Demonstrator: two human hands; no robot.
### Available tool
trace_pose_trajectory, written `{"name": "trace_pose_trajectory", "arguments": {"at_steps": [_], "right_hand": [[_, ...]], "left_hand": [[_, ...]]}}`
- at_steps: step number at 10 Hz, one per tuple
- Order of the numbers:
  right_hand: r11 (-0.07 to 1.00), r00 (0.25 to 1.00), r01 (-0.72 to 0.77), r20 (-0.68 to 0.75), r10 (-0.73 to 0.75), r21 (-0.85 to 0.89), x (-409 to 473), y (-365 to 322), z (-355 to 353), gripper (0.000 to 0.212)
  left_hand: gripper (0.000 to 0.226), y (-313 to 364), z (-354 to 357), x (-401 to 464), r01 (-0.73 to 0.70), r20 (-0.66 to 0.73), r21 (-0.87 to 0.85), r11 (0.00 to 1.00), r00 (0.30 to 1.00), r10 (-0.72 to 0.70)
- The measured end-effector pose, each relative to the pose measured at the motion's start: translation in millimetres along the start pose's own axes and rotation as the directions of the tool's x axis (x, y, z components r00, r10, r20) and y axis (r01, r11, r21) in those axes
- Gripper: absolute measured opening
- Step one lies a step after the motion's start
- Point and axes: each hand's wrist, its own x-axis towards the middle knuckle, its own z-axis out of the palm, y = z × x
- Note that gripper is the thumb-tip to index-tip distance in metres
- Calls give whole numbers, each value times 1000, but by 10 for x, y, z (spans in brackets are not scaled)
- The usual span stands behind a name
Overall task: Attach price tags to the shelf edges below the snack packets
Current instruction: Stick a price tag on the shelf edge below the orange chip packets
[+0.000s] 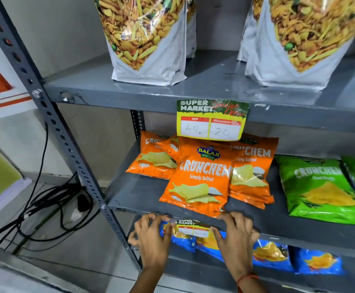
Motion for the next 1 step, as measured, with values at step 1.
{"name": "trace_pose_trajectory", "arguments": {"at_steps": [1], "right_hand": [[997,996,59,-69,-57,41,-100,147,-204,33]], "left_hand": [[12,168,-165,-258,-86,-74,-168,982,995,74]]}}
